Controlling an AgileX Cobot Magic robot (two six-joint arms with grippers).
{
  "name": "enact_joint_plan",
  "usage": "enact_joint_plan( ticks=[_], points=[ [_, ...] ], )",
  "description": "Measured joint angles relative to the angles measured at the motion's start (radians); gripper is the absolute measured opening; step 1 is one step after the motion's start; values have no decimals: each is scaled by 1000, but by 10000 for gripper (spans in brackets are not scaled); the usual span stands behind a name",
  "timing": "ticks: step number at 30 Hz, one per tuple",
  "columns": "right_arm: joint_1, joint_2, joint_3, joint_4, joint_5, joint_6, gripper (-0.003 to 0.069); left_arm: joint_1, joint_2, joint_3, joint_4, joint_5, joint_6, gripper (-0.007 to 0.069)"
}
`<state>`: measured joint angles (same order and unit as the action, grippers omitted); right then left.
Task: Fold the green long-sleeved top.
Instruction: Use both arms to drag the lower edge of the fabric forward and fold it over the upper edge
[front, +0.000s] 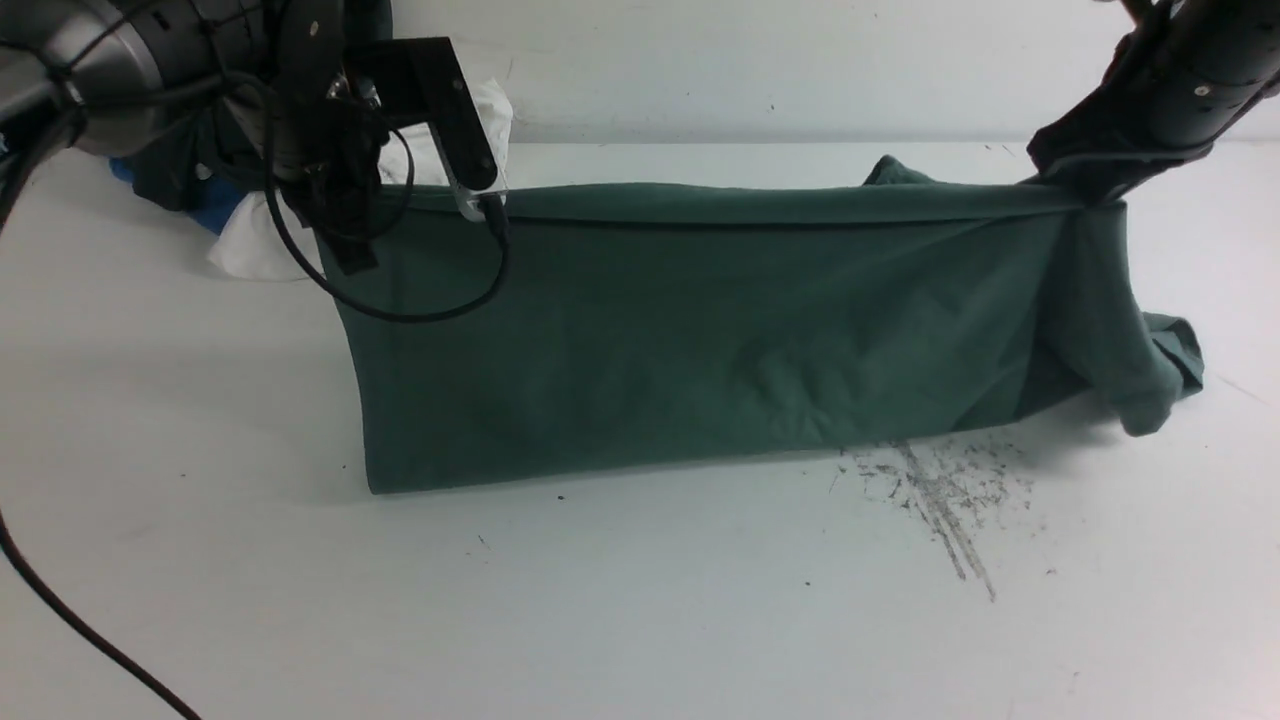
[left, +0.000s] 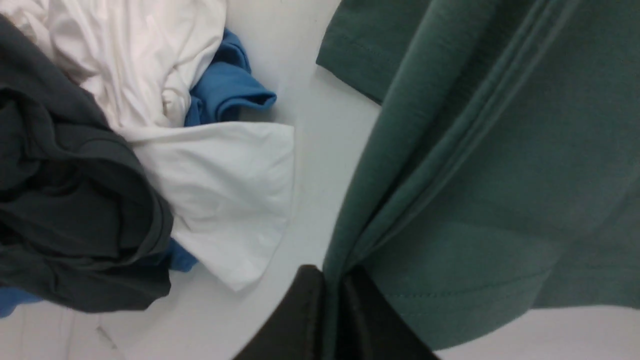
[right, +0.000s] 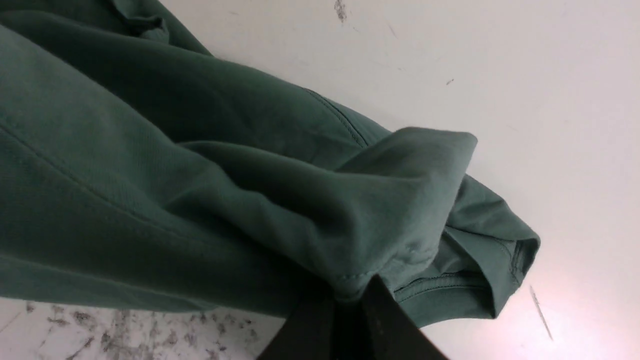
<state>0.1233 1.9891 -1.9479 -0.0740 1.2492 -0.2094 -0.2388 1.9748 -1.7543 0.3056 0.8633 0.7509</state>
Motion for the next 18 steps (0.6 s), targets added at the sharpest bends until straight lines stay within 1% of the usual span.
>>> enact_joint_plan(
  ticks=[10,15,18],
  points=[
    [-10,166,-28,4,-20,-2,19,57,168,-24,-117,-189,0,16],
    [-12,225,-30,4,-75,12,51,79,241,-24,-179,-295,-2,25],
    [-15,235,-30,2,-100,31,96,86,261,-24,-198,-345,-18,49]
  ],
)
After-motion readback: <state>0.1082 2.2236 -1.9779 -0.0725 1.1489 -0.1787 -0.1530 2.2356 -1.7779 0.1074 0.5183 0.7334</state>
